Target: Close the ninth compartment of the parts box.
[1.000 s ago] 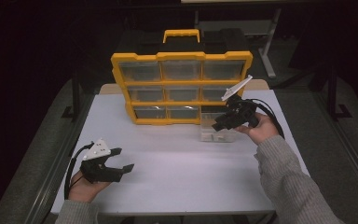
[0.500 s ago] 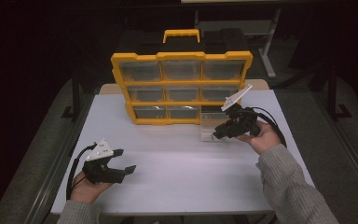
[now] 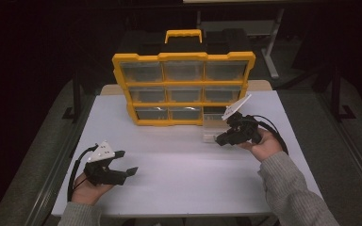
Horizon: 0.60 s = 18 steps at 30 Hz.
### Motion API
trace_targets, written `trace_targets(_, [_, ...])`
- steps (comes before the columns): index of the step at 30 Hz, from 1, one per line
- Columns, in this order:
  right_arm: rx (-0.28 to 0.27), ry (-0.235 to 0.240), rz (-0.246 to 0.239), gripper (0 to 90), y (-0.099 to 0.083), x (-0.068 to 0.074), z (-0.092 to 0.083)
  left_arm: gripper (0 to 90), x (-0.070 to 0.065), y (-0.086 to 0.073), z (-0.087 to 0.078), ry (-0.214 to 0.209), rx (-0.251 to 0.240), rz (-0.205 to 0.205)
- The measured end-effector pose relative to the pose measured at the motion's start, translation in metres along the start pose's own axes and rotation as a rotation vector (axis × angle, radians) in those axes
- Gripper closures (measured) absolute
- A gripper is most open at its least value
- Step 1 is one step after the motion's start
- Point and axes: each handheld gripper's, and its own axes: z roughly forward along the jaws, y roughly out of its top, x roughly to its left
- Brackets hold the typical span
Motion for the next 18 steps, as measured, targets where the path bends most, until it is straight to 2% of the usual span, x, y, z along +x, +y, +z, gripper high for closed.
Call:
trace_targets(9, [0.031,-0.025,0.019,87.8,-0.009,-0.004,0.012,21.8,0.0,0.001,0.0,0.001,-0.002,0.005])
trace_targets(13, [0.036,-0.032,0.024,88.7,-0.009,-0.006,0.015,21.7,0.0,0.0,0.0,0.0,-0.008,-0.008])
trace_targets(18, [0.036,-0.042,0.024,88.8,-0.008,-0.006,0.016,21.8,0.002,0.0,-0.002,0.003,0.0,0.011])
